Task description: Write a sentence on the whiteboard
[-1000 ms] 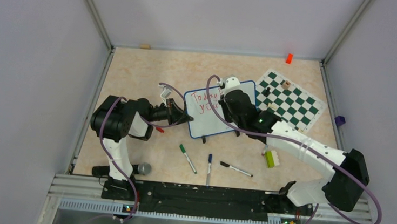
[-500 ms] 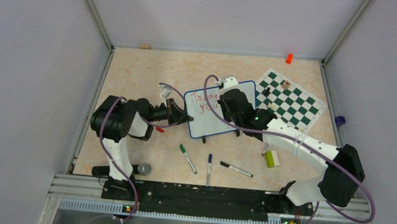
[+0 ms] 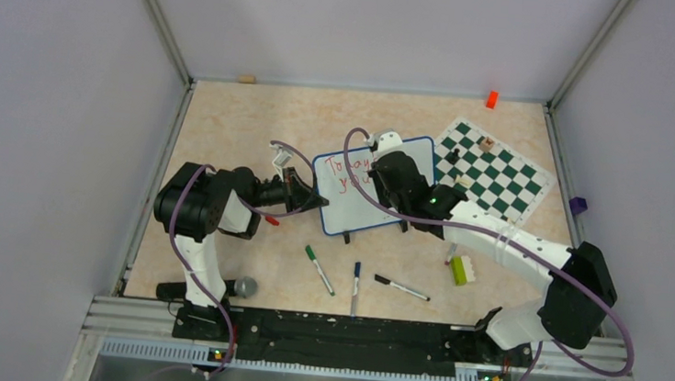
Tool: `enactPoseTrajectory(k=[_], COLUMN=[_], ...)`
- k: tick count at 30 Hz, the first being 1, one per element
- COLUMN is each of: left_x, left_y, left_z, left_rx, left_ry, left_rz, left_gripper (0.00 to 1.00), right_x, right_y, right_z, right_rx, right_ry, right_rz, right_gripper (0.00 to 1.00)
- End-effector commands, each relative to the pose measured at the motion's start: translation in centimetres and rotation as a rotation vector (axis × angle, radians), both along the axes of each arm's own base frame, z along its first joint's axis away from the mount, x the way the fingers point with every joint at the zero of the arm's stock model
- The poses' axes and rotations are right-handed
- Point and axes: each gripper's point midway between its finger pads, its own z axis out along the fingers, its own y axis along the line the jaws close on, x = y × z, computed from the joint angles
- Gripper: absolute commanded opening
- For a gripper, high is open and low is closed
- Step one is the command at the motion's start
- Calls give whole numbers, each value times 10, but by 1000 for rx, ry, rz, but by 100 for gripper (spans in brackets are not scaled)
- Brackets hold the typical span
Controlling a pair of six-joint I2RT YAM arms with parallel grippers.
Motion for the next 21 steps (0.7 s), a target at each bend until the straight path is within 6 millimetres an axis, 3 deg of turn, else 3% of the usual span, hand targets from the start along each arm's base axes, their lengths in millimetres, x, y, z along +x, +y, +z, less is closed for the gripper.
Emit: enactPoseTrajectory(k=[1,21], left_x=[-5,-5], left_y=[-2,-2], left_z=[14,14], left_rx=[-5,-5], left_ry=[-154,-153], left_rz=[-43,-43], left_gripper=[0,0], right_x=[16,0], right_y=[1,-9], right_z=[22,9], right_rx=[28,24], right_ry=[-65,-13], right_rz=[-44,-20], right_gripper=[0,0])
